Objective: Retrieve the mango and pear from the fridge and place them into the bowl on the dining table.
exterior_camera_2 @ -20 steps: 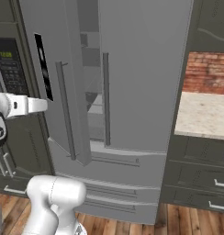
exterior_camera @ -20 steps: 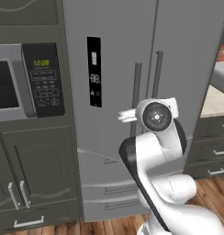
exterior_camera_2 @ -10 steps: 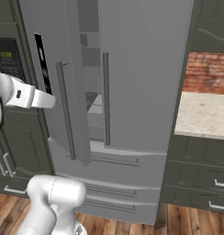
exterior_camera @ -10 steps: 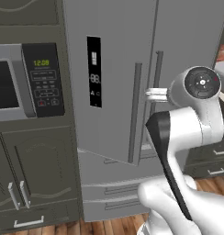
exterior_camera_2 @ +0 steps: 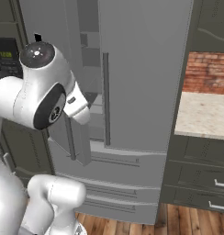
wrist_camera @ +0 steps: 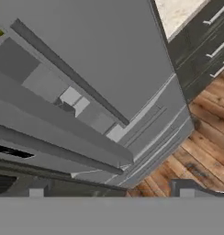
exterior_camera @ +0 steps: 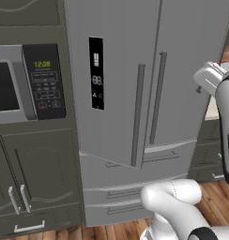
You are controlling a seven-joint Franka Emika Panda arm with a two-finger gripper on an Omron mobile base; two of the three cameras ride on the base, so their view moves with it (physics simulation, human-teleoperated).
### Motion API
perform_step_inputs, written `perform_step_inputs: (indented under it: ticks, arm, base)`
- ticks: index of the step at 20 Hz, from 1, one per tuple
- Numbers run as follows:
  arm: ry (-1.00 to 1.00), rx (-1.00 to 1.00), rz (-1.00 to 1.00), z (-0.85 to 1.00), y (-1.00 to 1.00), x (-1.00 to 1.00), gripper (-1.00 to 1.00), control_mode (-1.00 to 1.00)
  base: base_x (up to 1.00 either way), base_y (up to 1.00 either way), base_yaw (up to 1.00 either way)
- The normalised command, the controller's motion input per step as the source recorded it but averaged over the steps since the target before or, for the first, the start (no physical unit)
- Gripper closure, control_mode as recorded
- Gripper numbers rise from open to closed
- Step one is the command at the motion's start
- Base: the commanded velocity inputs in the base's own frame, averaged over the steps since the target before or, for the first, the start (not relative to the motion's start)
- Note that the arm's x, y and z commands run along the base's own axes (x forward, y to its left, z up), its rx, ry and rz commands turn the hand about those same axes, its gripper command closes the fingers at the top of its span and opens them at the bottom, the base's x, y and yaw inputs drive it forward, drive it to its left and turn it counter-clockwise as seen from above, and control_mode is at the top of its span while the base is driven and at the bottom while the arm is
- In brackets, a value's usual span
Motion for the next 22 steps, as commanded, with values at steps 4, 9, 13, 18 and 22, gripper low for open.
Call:
perform_step_inputs:
  ticks: [4, 9, 13, 18, 22]
  arm:
    - [-0.01, 0.72, -0.14, -0.31, -0.27, 0.45, -1.0, -1.0]
    - [-0.08, 0.66, -0.07, -0.42, -0.01, 0.78, -1.0, -1.0]
    - [-0.09, 0.52, -0.06, -0.41, 0.23, 0.84, -1.0, -1.0]
    - [-0.21, 0.14, -0.01, -0.25, 0.4, 0.56, -1.0, -1.0]
    - [-0.29, -0.15, 0.0, 0.0, 0.19, 0.07, -1.0, -1.0]
  base:
    - [0.0, 0.0, 0.0]
    - [0.0, 0.0, 0.0]
    - [0.0, 0.0, 0.0]
    - [0.0, 0.0, 0.0]
    - [0.0, 0.0, 0.0]
